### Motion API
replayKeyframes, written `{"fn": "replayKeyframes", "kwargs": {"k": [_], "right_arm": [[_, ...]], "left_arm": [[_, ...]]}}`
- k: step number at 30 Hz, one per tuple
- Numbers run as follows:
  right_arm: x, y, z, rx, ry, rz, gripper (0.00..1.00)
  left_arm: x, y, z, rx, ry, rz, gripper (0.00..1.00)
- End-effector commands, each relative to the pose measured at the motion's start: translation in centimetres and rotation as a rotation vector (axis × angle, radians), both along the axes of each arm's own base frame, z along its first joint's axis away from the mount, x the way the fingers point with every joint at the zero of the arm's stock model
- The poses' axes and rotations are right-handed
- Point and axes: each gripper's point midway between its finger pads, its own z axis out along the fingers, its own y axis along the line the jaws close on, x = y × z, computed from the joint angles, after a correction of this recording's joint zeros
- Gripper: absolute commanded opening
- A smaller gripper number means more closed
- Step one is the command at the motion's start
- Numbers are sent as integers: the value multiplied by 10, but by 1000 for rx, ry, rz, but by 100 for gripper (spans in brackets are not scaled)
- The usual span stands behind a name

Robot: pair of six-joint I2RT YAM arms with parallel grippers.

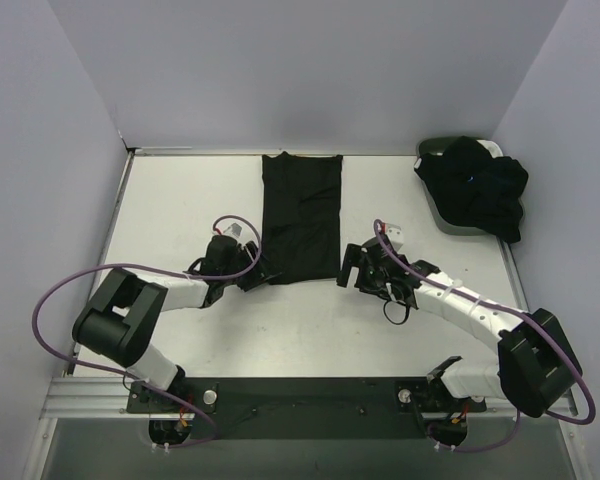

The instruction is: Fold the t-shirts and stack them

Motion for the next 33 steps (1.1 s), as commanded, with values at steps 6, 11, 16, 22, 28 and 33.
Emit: {"fn": "replayKeyframes", "kwargs": {"k": [6, 11, 16, 22, 28, 33], "right_arm": [[-3, -4, 1, 2, -23, -18, 92], [-7, -6, -3, 0, -19, -17, 93], [-5, -5, -5, 2, -21, -25, 93], [12, 3, -10, 23, -41, -55, 93], [33, 25, -19, 55, -20, -54, 91], [38, 31, -36, 50, 3, -68, 87]], "left_arm": [[-27, 27, -62, 182, 222, 46, 46], [-25, 27, -66, 192, 237, 50, 26], [-27, 28, -68, 203, 249, 51, 0], [-31, 29, -64, 203, 239, 48, 0], [-42, 35, -59, 208, 239, 44, 0], [-49, 37, -61, 211, 243, 35, 0]]}}
